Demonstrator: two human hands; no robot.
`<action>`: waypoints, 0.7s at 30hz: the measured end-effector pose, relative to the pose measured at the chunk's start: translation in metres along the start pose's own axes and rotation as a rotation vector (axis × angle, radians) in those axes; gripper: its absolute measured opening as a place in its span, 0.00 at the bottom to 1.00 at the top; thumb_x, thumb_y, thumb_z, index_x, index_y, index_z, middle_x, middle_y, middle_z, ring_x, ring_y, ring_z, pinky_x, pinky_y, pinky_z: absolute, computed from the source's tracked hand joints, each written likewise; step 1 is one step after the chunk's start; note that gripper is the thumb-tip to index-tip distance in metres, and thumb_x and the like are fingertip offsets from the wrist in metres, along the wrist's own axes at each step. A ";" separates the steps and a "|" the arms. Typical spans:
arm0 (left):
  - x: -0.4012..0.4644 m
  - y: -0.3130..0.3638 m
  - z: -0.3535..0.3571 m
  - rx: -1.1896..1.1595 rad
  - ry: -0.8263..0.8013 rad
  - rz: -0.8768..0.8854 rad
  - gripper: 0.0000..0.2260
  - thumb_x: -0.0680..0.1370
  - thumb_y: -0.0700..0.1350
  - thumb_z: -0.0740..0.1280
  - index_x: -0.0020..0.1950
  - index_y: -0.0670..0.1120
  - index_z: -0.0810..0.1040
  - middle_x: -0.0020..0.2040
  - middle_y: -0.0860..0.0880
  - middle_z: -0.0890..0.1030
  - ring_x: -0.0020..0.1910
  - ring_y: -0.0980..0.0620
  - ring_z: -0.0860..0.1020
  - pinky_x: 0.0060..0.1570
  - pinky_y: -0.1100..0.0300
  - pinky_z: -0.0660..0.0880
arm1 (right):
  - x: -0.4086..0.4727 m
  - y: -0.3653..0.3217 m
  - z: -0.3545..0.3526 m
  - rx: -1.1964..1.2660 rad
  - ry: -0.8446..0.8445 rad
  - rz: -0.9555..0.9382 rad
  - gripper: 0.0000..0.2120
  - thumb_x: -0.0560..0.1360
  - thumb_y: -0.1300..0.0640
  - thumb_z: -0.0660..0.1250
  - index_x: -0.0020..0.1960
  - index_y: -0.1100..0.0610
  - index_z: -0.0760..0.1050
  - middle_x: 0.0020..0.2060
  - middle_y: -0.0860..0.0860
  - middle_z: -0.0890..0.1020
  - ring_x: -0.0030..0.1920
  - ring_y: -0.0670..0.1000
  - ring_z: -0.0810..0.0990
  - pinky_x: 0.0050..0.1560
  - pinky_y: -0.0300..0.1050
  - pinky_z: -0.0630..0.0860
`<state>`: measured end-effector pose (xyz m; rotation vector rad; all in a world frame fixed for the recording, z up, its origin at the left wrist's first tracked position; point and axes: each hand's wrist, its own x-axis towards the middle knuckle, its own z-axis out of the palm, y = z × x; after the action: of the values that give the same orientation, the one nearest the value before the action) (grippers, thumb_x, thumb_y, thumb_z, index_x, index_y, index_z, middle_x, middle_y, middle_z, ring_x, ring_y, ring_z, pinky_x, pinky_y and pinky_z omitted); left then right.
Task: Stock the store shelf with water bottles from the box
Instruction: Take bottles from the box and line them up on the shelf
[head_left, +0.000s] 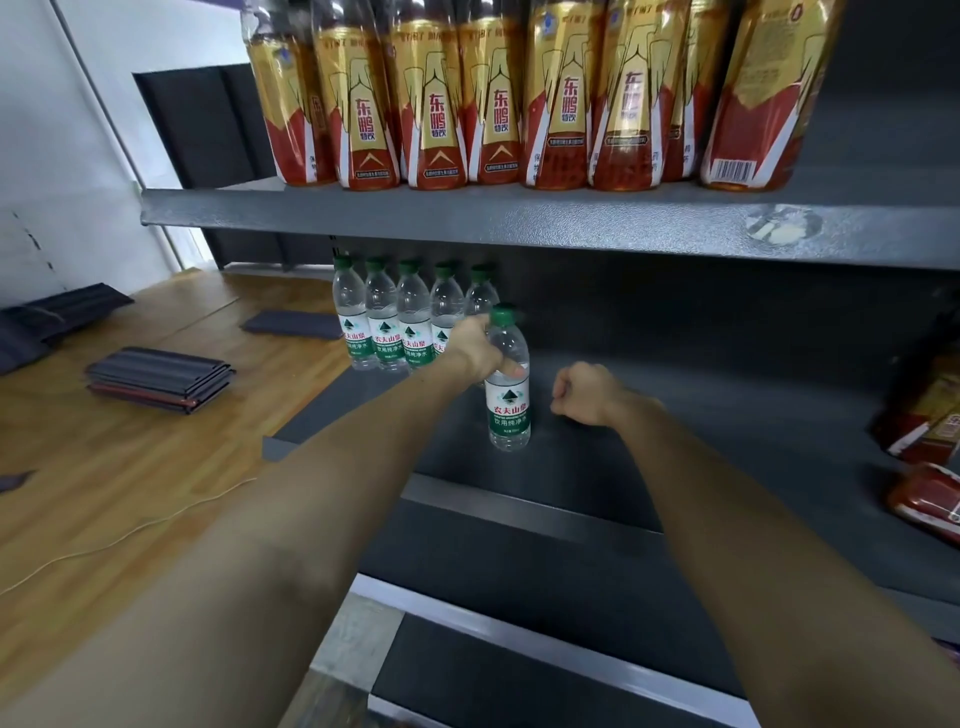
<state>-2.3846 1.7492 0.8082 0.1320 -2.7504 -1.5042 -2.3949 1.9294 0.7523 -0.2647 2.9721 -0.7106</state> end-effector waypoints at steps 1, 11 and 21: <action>0.005 0.001 0.002 0.015 0.023 -0.024 0.43 0.63 0.36 0.82 0.75 0.42 0.67 0.69 0.46 0.75 0.66 0.45 0.74 0.65 0.54 0.72 | 0.002 0.002 0.000 0.000 -0.002 -0.002 0.05 0.70 0.53 0.71 0.40 0.49 0.76 0.48 0.52 0.83 0.49 0.54 0.81 0.56 0.47 0.78; 0.056 0.010 0.016 -0.026 0.141 -0.143 0.28 0.69 0.41 0.79 0.66 0.43 0.72 0.55 0.52 0.79 0.60 0.52 0.76 0.50 0.72 0.68 | 0.033 0.017 0.005 0.033 -0.022 -0.040 0.04 0.72 0.55 0.72 0.46 0.50 0.78 0.50 0.51 0.83 0.52 0.53 0.80 0.55 0.45 0.77; 0.114 0.007 0.031 0.167 0.284 0.044 0.02 0.78 0.44 0.64 0.48 0.47 0.76 0.39 0.47 0.80 0.34 0.54 0.73 0.42 0.64 0.67 | 0.050 0.033 0.017 0.099 0.005 -0.062 0.02 0.72 0.53 0.69 0.46 0.49 0.79 0.49 0.50 0.83 0.50 0.53 0.82 0.56 0.50 0.79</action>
<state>-2.5000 1.7703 0.7933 0.2615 -2.6251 -1.1427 -2.4467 1.9418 0.7202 -0.3503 2.9342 -0.8634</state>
